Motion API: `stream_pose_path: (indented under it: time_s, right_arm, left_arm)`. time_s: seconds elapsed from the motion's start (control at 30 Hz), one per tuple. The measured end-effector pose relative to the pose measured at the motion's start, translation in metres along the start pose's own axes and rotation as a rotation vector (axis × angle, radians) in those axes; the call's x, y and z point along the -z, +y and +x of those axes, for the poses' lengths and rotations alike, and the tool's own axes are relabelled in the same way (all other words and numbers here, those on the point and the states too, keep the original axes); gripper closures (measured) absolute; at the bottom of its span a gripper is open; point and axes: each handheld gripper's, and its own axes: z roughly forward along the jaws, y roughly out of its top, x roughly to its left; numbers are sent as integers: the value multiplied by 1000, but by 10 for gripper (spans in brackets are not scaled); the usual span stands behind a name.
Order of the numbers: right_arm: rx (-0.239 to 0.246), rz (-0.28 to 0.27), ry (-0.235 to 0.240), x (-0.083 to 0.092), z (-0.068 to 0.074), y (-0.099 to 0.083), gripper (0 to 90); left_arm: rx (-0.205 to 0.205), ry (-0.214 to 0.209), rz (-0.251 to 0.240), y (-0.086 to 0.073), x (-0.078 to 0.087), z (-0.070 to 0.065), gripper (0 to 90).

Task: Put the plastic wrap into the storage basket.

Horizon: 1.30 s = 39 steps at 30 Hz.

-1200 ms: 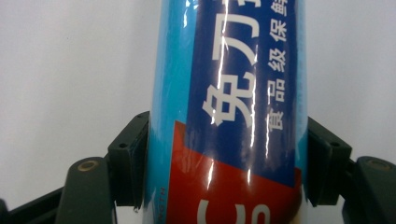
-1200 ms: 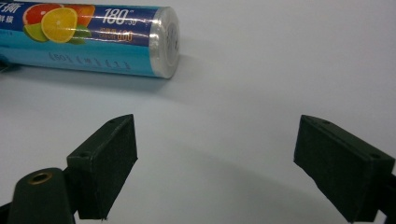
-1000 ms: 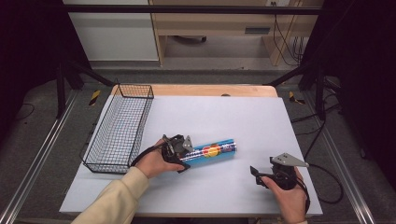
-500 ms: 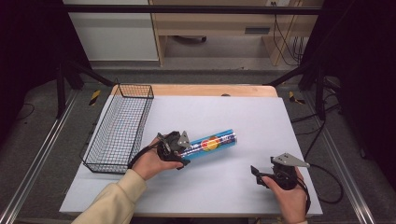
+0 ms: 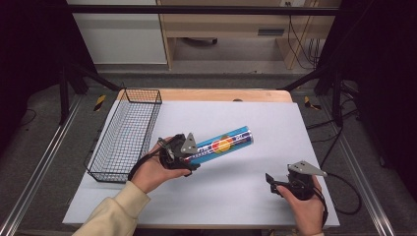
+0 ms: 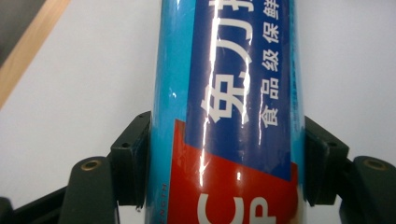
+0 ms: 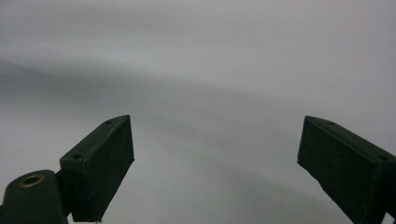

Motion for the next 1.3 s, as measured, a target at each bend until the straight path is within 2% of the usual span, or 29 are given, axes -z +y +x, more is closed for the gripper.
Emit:
stream_pose_path:
  time_s: [0.1,0.23,0.27,0.33,0.63,0.97,1.03,1.17,1.3]
  right_arm:
    - [0,14,-9,-2,-1,2,81]
    - [-12,2,-32,1,-3,2,84]
    - [-5,-12,-59,3,-5,2,90]
    - [-10,-22,-72,4,-6,2,93]
    - [-20,-8,-66,3,-5,2,99]
    - [-25,-11,-75,4,-5,1,109]
    - [-25,-11,-77,4,-5,1,109]
    - [-30,-12,-76,5,-5,1,108]
    - [-30,-18,-79,6,-4,1,107]
  left_arm:
    - [-5,14,-4,3,10,0,316]
    - [-8,31,-11,6,22,1,317]
    - [-5,43,-11,8,27,2,317]
    - [-5,47,-16,8,30,2,317]
    - [4,99,-16,9,50,11,317]
    - [41,146,-6,-4,67,25,318]
    - [44,159,11,-7,70,27,318]
    - [70,174,13,-15,76,33,318]
    - [98,206,26,-25,85,40,318]
